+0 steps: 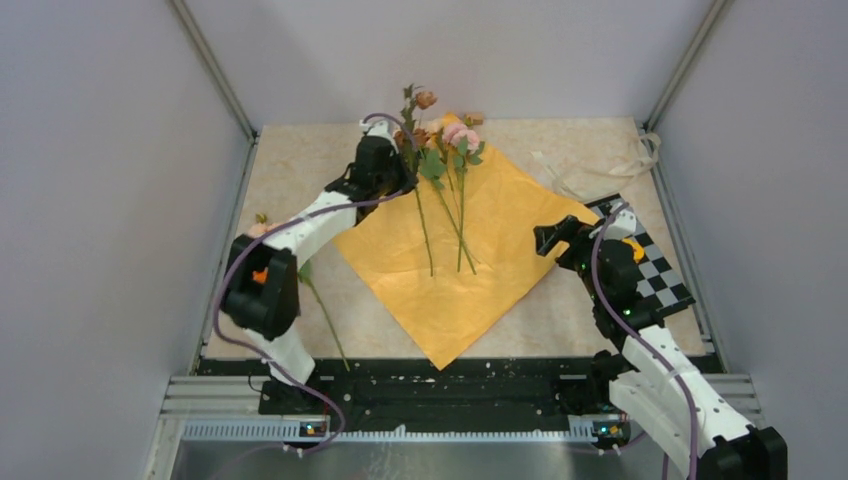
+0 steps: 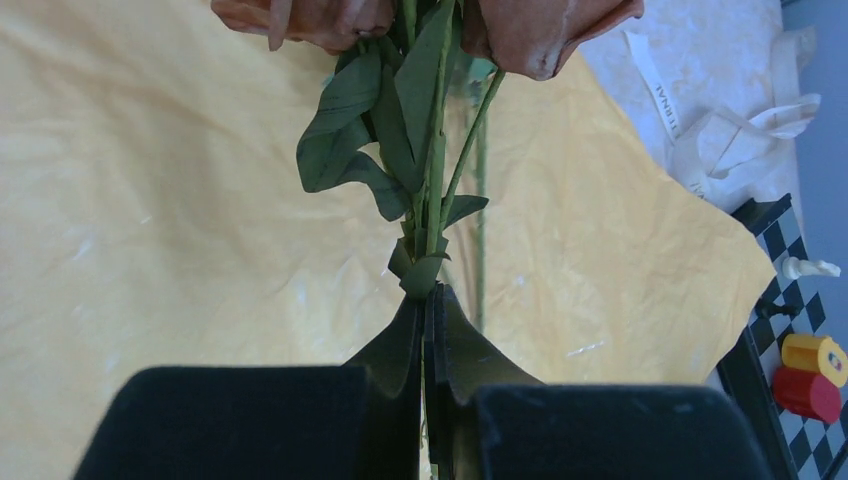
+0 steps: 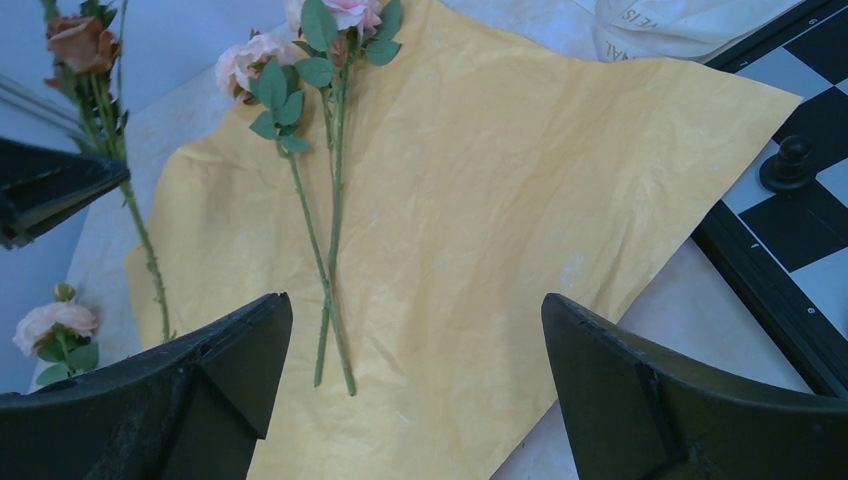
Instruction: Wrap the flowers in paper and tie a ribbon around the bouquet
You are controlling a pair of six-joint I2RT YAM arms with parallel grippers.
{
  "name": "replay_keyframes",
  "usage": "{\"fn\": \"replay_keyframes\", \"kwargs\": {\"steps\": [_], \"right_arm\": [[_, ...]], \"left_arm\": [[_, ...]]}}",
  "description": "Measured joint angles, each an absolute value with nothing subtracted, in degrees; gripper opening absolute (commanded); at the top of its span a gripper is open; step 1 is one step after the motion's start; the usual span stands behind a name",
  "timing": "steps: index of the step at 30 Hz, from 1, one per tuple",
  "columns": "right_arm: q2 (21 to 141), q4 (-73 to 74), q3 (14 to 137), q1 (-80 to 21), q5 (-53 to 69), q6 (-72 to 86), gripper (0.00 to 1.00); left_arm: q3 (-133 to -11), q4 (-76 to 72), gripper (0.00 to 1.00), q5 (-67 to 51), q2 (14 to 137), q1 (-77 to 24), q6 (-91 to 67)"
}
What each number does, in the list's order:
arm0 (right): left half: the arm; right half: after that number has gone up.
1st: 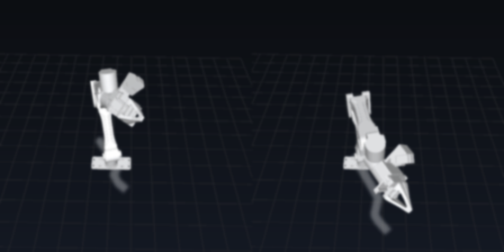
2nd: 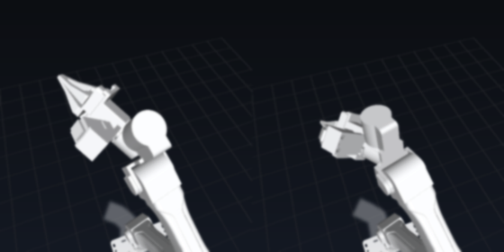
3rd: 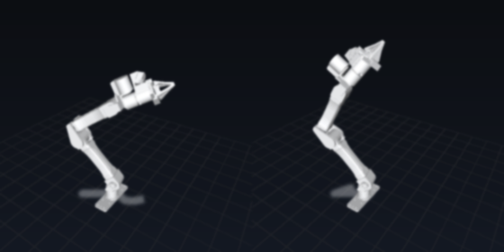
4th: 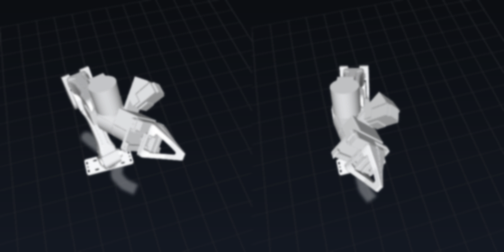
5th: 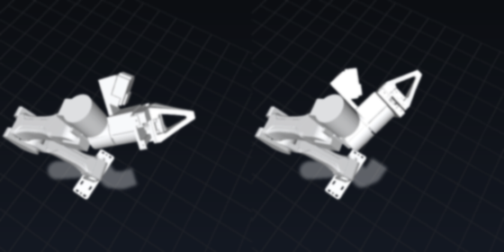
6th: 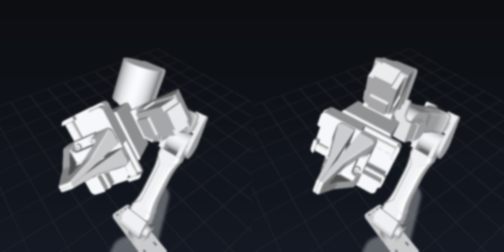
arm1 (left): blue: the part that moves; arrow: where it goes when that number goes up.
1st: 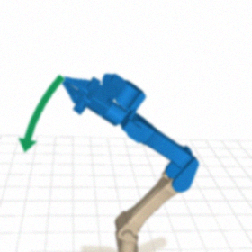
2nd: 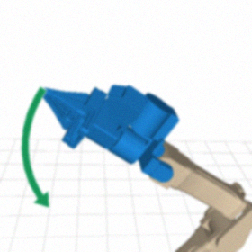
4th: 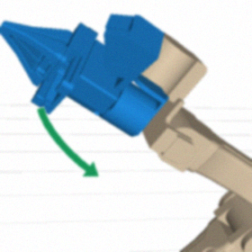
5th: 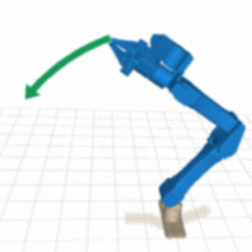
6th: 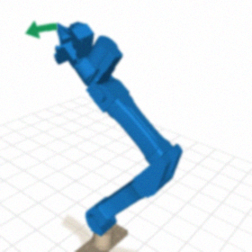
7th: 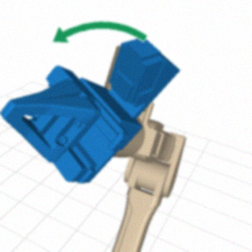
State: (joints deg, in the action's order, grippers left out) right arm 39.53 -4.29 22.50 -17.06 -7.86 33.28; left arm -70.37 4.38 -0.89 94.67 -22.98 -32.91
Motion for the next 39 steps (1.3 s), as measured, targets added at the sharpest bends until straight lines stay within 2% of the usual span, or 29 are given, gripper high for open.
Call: {"fn": "replay_keyframes", "kwargs": {"steps": [9, 13, 15, 19, 21, 22, 23, 27, 30, 39], "right_arm": [[42.04, -4.78, 22.5, -17.06, -6.81, 33.58, 0.99], [42.54, -4.86, 22.5, -17.06, -6.83, 33.58, 0.99], [42.72, -4.89, 22.5, -17.06, -6.85, 33.58, 0.99], [42.85, -4.89, 22.5, -17.06, -7.05, 33.58, 0.99], [42.85, -4.86, 22.5, -17.06, -7.07, 33.58, 0.99], [42.83, -4.84, 22.5, -17.06, -7.07, 33.58, 0.99], [42.83, -4.84, 22.5, -17.06, -7.05, 33.61, 0.99], [42.81, -4.56, 22.5, -17.06, -7.25, 33.56, 0.99], [42.63, -3.97, 22.5, -17.06, -8.27, 33.52, 0.99], [42.48, -3.03, 22.5, -17.06, -9.65, 33.17, 0.99]], "left_arm": [[-93.45, 6.13, 0.0, 0.86, 119.07, -28.42, -33.39], [-98.59, 8.4, 0.02, 2.46, 125.27, -28.27, -33.82], [-99.29, 9.39, 0.17, 2.9, 126.98, -28.18, -34.24], [-100.66, 12.4, 0.41, 3.86, 129.27, -28.1, -34.57], [-101.47, 14.09, 0.58, 3.95, 129.69, -28.08, -34.22], [-102.04, 14.96, 0.71, 3.92, 129.75, -28.08, -33.87], [-102.5, 15.66, 0.96, 3.9, 129.75, -28.08, -33.26], [-104.68, 18.98, 0.99, 3.33, 128.73, -28.08, -31.86], [-101.69, 21.17, 0.99, 2.83, 123.83, -28.08, -31.29], [-69.28, 27.11, 0.99, 18.44, 83.96, -26.39, -36.29]]}}
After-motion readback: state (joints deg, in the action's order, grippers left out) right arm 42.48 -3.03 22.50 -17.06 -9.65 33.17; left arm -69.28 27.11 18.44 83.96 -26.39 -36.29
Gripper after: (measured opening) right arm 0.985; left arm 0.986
